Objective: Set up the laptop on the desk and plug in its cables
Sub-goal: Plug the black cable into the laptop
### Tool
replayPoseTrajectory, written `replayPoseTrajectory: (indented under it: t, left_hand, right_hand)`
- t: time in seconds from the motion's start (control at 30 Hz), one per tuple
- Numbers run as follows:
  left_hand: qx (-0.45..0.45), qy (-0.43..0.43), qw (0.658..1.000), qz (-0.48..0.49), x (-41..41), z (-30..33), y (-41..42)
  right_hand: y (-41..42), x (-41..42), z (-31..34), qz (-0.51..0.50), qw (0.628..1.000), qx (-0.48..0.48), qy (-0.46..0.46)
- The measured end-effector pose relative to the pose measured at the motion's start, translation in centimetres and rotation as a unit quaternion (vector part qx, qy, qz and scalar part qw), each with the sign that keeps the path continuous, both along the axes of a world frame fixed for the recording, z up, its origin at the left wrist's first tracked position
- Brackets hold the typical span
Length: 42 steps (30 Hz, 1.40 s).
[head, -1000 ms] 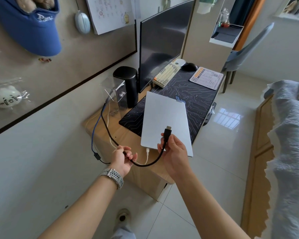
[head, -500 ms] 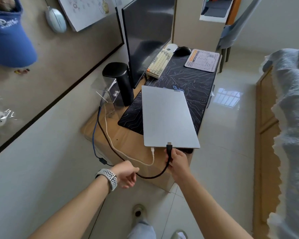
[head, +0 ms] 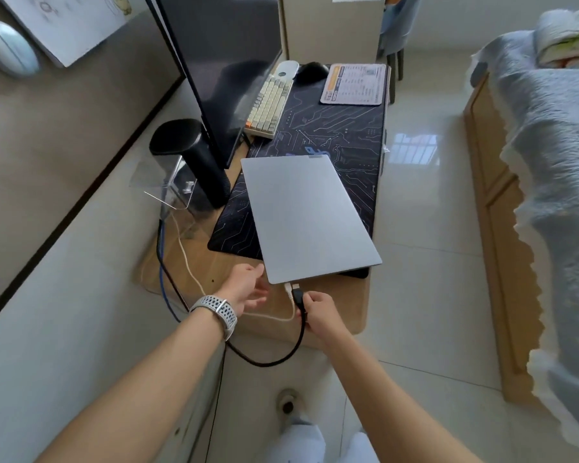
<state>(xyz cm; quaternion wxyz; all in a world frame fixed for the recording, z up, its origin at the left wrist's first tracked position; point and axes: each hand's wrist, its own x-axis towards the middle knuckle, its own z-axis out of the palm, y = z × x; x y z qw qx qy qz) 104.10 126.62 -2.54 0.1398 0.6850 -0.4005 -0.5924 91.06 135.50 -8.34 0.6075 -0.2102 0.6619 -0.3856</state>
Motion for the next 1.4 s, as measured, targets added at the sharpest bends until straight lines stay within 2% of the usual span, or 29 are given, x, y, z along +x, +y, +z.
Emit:
replayPoseTrajectory:
  t: [0.17, 0.47, 1.4]
  left_hand:
    - [0.022, 0.036, 0.999, 0.005, -1.5, -0.3, -0.1]
    - [-0.006, 0.039, 0.998, 0.039, -2.3, -1.1, 0.4]
    - [-0.044, 0.02, 0.998, 0.04, -2.1, -2.3, 0.4]
  right_hand:
    - [-0.3, 0.0, 0.2, -0.019, 1.0, -0.018, 0.003]
    - [-0.2, -0.3, 0.6, -0.032, 0.999, -0.015, -0.011]
    - [-0.7, -0.3, 1.3, -0.002, 1.0, 0.0, -0.015]
